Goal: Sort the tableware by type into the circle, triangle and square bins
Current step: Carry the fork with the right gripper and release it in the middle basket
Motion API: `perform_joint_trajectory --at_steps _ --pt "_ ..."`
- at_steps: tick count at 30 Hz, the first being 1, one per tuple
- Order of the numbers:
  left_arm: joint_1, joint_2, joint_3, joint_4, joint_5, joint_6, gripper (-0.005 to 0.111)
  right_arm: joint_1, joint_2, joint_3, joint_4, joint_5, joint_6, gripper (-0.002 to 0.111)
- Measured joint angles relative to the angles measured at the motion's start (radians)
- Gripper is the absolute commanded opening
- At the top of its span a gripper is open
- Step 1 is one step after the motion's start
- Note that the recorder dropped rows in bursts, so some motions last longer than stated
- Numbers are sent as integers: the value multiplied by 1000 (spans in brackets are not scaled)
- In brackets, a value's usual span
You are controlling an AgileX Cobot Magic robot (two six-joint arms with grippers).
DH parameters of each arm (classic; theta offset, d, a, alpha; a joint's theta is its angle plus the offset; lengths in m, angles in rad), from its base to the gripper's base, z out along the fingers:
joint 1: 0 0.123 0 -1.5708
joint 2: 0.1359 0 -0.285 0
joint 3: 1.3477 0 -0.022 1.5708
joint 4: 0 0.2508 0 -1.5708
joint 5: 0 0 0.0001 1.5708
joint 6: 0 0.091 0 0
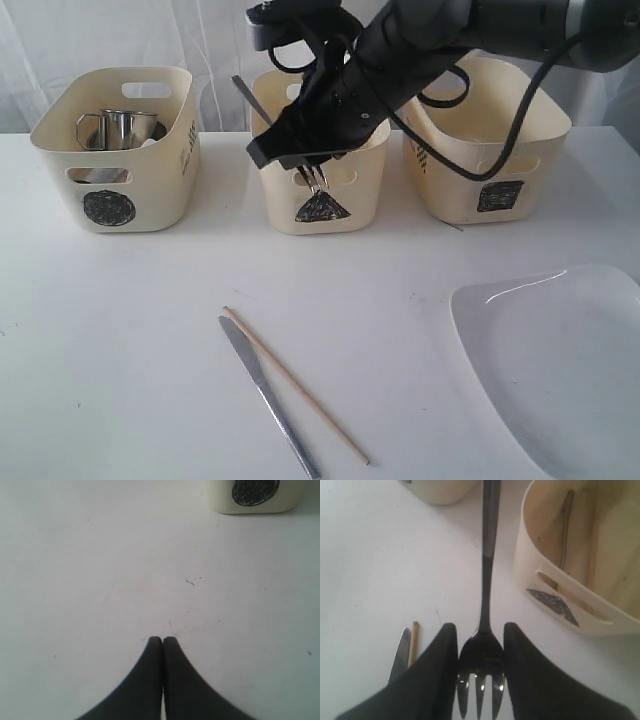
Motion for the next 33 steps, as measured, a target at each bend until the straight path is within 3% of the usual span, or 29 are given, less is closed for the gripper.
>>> perform_joint_trajectory --at_steps 22,33 --pt "0 0 0 0 0 0 0 -1 0 0 0 -252 0 0" --pt "0 0 0 0 0 0 0 -58 77 0 0 -441 0 0"
